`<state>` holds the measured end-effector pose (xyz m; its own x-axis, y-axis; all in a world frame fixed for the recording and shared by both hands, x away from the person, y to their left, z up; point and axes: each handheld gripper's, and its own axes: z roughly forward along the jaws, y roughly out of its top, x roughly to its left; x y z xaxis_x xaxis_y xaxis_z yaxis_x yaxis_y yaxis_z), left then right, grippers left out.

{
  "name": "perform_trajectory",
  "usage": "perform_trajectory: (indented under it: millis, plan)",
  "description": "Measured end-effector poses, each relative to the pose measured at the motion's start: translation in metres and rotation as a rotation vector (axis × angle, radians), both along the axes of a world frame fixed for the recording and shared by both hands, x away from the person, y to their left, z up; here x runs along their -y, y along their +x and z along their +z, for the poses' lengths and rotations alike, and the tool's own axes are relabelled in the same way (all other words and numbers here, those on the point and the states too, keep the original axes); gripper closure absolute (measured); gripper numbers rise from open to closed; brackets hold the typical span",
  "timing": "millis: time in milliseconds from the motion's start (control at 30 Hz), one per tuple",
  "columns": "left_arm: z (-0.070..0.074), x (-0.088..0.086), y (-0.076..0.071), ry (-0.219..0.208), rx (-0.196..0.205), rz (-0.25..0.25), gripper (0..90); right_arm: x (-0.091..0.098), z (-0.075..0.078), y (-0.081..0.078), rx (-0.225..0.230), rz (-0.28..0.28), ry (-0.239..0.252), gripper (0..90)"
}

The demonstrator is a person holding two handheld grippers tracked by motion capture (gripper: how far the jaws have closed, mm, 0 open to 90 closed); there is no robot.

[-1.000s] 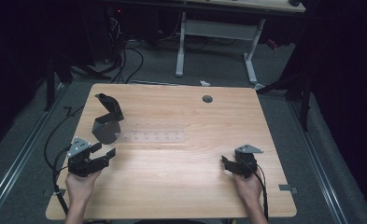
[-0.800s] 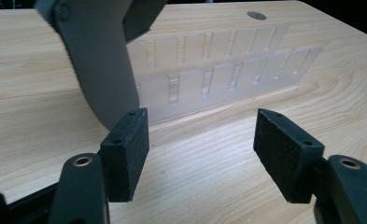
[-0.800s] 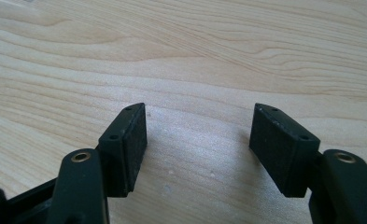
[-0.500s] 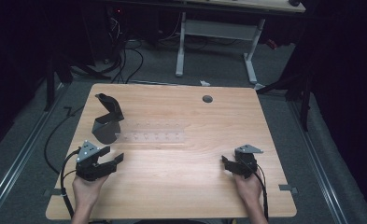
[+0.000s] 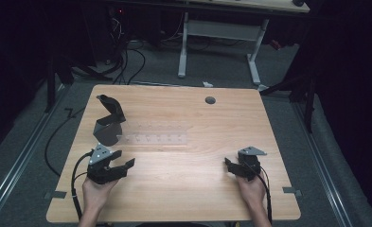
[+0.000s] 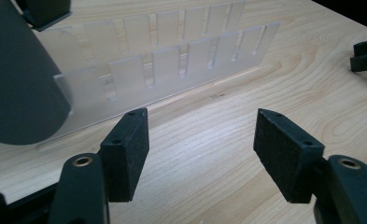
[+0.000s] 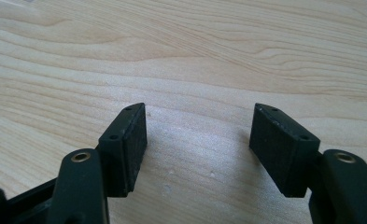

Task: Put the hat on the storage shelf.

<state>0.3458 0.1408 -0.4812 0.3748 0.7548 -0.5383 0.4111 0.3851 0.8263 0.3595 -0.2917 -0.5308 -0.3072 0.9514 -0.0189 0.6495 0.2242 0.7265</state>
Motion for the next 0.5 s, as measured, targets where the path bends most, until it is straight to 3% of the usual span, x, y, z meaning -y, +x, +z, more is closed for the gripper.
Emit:
perform_trajectory:
  millis: [500]
  plan:
    - [-0.011,0.024,0.001,-0.005,-0.030,-0.053,37.0,0.000,0.000,0.000,-0.001,0.000,0.001,37.0]
